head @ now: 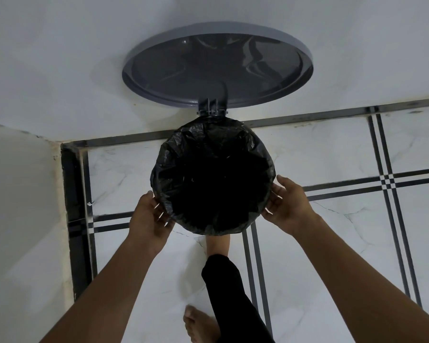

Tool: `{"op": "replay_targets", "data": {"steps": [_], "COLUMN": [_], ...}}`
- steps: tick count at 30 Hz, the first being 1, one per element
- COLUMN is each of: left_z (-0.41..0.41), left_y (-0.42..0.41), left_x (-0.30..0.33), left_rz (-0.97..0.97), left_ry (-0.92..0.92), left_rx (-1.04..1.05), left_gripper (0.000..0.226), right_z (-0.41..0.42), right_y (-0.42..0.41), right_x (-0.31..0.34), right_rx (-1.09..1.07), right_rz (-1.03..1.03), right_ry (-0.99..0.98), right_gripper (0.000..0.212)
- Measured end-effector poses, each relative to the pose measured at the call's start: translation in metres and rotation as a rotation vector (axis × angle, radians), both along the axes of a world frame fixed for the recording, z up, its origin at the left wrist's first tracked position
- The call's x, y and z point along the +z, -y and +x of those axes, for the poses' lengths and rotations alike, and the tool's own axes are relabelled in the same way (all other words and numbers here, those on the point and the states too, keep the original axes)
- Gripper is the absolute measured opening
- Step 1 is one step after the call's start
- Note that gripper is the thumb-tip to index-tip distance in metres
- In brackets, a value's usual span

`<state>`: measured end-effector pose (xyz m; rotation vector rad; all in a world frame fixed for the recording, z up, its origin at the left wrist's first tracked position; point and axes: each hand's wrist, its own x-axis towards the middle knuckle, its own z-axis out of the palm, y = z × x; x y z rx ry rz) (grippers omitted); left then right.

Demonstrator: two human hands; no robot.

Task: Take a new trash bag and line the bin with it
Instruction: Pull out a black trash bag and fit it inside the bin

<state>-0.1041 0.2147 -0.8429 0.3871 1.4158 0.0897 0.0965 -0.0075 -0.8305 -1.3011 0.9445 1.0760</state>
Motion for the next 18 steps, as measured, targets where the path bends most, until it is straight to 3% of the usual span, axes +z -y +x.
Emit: {"op": "replay_targets", "data": {"steps": [7,12,18], "left_z": [0.005,0.004,-0.002], "left_y": [-0.009,-0.01,-0.015], "left_x": [-0.003,-0.005,-0.004], "left_rz": [-0.09,-0.007,-0.23], "left_ry": [-0.001,-0.017,0.028], "left_rx": [0.003,-0.045,0.041], "left_gripper": [0.007,0.022,0.04], "right_z": [0.004,0.001,-0.014], "right_y": [0.007,0.001,0.001], "right_x": [-0.002,-0.003,-0.004], "right_rx": [-0.006,-0.022,-0.09], "right_rz": [0.062,0.059,0.021], "right_ry": [-0.126,-0.155,-0.134], "right_gripper": [0.042,0.049,0.048]}}
